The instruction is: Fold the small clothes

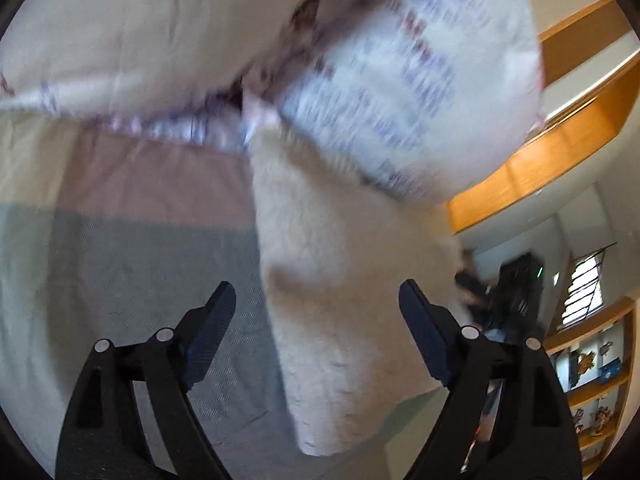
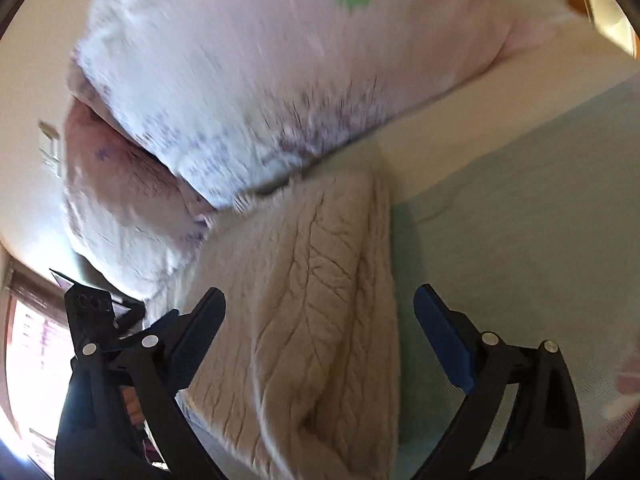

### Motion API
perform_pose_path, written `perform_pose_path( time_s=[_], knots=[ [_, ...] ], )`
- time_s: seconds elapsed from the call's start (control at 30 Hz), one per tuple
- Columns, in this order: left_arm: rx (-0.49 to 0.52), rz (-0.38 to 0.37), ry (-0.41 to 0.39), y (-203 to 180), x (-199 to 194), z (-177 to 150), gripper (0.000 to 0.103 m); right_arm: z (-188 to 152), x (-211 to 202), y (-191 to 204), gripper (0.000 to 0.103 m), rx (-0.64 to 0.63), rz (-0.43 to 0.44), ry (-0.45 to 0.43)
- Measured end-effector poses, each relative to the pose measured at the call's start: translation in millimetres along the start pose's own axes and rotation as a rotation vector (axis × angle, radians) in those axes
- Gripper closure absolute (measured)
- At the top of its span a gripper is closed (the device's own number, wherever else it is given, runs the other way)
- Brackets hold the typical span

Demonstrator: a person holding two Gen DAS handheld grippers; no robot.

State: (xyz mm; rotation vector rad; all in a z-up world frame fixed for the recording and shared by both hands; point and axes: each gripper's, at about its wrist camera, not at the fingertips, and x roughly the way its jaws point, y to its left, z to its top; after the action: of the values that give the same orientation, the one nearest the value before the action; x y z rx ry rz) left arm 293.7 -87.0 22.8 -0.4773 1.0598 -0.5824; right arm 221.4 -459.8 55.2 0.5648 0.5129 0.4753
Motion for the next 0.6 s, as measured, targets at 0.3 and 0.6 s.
perform_pose_path(
  time_s=[0.3, 0.6],
  knots=[
    [-0.041, -0.065, -0.009, -4, 48, 1, 0.064, -9, 14, 12, 0.072, 0.018, 0.047, -0.01],
    [0.078, 0.123, -0.155, 55, -70, -1, 0.055, -40, 93, 122, 0.067, -0.214, 0.11, 0.118]
  ],
)
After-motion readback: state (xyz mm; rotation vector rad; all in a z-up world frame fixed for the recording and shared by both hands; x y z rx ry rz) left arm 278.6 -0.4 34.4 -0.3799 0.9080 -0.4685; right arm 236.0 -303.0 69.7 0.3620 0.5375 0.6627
